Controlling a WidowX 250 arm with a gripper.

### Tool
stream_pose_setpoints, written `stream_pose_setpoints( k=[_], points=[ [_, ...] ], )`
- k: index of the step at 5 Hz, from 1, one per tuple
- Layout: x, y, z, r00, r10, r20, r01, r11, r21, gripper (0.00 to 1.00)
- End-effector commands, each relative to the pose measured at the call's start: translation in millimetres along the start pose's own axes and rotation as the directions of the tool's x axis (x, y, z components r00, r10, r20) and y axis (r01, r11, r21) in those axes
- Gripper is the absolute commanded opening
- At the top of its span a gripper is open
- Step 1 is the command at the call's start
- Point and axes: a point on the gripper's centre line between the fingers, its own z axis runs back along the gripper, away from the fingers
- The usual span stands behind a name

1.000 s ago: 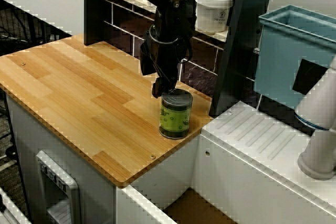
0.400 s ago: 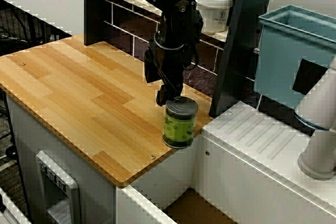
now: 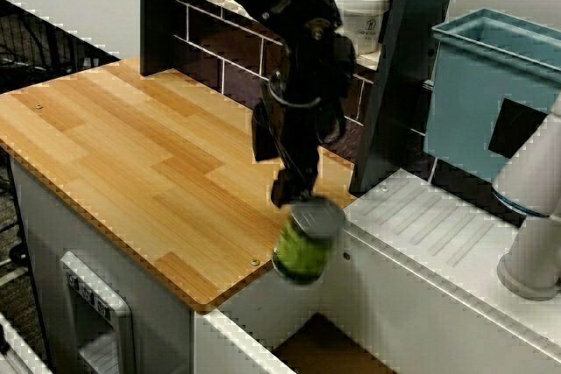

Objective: Push into sink

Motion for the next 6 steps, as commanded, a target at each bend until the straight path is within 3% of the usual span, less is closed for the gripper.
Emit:
stream_pose_setpoints(
  k=[1, 3, 6],
  points=[
    [7.1, -31, 21.4, 0.998, -0.027, 0.052, 0.026, 0.999, 0.023, 1.0],
    [5.4, -44, 22.7, 0.999, -0.045, 0.022, 0.045, 0.999, 0.019, 1.0],
    [5.4, -44, 22.7, 0.999, -0.045, 0.022, 0.045, 0.999, 0.019, 1.0]
  ],
)
